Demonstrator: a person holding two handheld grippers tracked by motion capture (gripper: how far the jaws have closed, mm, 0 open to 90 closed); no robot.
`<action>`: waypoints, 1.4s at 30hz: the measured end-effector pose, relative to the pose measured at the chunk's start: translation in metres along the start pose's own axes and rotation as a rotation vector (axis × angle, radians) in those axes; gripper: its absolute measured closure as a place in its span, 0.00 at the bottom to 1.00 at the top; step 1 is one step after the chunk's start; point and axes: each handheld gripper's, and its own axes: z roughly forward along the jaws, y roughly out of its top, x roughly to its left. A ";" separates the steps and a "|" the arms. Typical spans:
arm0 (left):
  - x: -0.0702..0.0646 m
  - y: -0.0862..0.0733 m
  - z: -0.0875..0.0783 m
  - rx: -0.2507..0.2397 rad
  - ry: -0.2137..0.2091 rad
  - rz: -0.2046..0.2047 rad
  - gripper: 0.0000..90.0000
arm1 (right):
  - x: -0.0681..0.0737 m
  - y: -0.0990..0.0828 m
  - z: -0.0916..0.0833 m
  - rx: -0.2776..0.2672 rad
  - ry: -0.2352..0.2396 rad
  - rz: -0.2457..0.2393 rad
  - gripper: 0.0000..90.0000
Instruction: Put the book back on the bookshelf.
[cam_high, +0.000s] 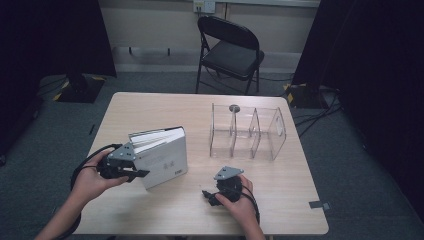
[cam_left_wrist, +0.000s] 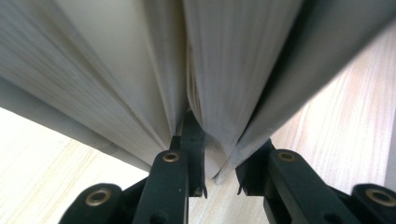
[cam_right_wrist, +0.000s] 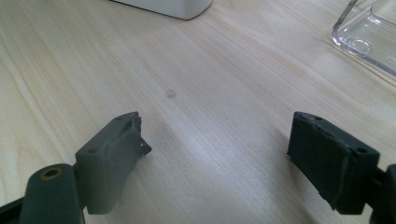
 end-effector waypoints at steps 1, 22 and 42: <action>0.000 0.001 0.000 0.002 -0.001 -0.009 0.84 | 0.000 0.000 0.000 -0.001 -0.001 -0.002 0.18; 0.002 0.012 -0.014 0.038 -0.013 0.011 0.78 | 0.000 0.000 0.000 -0.001 -0.004 0.001 0.18; 0.002 0.014 -0.013 0.027 -0.012 0.008 0.76 | 0.003 0.000 0.000 0.003 -0.027 0.024 0.17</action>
